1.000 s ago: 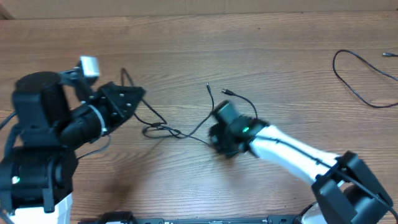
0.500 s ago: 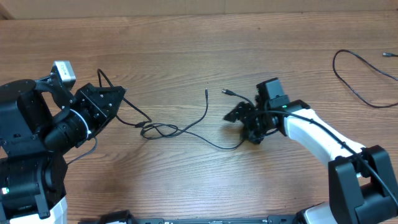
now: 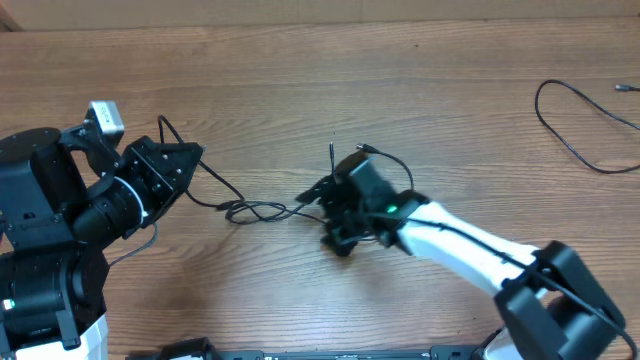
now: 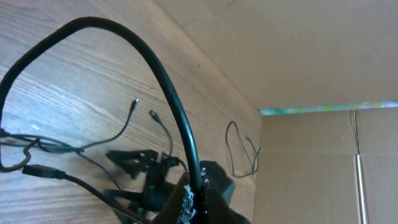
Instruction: Untangle cables
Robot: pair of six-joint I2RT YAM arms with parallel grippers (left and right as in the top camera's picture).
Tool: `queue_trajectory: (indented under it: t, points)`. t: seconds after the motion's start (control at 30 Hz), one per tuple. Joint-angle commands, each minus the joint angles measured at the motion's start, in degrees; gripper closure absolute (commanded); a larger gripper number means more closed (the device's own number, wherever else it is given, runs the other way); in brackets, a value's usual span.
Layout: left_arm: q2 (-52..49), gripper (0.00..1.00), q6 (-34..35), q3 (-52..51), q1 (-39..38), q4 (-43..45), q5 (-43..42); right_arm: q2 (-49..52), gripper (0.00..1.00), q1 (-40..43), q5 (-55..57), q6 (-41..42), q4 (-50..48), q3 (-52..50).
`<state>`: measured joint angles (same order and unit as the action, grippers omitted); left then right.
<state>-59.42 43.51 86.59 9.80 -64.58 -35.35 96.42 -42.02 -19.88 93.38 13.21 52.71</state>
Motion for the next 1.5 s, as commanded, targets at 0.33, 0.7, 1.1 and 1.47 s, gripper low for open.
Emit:
queue_trajectory:
  t: [0.33,0.7,1.1,1.47]
  points:
    - [-0.13,0.96,-1.14,1.31,0.28,-1.88,-0.22,10.32,0.96,-1.01,5.18,12.24,-10.27,0.15]
    - [-0.13,0.96,-4.37,1.31,0.31,-6.8,5.62,-3.8,0.96,7.02,6.51,-15.34,0.28,0.28]
    - [-0.9,0.96,-4.31,1.31,0.31,-8.94,17.59,-37.07,0.96,39.28,33.0,-55.87,29.75,4.22]
    - [-8.26,0.96,22.38,1.27,0.31,-28.24,45.94,-42.14,0.96,72.54,28.57,-58.03,29.99,13.97]
